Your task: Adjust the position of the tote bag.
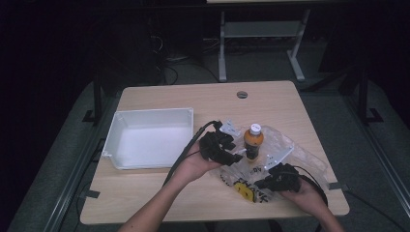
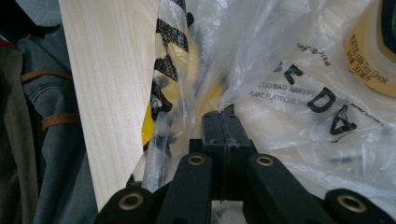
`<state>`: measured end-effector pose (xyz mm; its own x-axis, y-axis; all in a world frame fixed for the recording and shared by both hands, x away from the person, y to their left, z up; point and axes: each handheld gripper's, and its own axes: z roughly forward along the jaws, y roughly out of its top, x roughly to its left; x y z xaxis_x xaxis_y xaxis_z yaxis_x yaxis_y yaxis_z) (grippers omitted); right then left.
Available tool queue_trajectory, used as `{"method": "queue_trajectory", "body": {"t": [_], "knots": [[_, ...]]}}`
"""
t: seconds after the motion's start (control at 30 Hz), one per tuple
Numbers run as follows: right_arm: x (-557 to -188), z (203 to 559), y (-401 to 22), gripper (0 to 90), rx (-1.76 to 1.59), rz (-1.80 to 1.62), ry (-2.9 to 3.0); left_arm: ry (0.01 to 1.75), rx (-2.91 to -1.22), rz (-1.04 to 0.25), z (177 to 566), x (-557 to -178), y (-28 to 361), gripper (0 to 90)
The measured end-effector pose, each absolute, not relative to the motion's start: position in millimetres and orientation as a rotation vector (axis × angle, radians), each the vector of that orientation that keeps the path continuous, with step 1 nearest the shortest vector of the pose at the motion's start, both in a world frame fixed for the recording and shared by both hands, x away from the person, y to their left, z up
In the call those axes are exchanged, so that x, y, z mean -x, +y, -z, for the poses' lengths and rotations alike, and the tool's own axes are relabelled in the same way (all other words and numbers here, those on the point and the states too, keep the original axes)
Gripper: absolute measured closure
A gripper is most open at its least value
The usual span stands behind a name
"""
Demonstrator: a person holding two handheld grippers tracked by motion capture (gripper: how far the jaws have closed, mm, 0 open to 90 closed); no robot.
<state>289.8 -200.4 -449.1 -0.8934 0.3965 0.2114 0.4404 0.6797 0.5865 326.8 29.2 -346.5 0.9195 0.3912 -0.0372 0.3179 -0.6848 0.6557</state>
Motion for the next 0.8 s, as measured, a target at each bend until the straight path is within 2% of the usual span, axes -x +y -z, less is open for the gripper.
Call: {"method": "queue_trajectory", "body": {"t": [0.1,0.2,0.33,0.4,0.43,0.53,0.67,0.8], "knots": [[-289.3,449.3,-200.0,90.0,0.7,1.01,-2.82,0.508,-2.397,-0.154,352.2,-330.9,23.4,46.8],[-289.0,449.3,-199.9,90.0,0.696,1.01,-2.824,0.531,-2.406,-0.161,359.8,-334.0,18.2,47.9],[-288.8,448.8,-200.4,90.0,0.691,1.014,-2.825,0.552,-2.431,-0.17,372.0,-339.2,15.4,59.6],[-288.7,448.4,-200.7,90.0,0.691,1.014,-2.826,0.546,-2.438,-0.186,377.7,-341.7,16.9,68.4],[-288.4,448.1,-200.7,90.0,0.694,1.016,-2.821,0.541,-2.445,-0.183,380.1,-342.6,17.6,76.0],[-288.3,447.1,-201.2,89.6,0.702,1.019,-2.819,0.549,-2.453,-0.179,386.7,-343.7,19.3,86.4],[-288.6,442.2,-205.6,77.2,0.732,1.053,-2.823,0.553,-2.454,-0.17,393.9,-344.0,23.0,88.8],[-289.8,432.6,-215.0,70.9,0.765,1.119,-2.81,0.558,-2.452,-0.167,400.3,-343.0,26.3,89.0]]}}
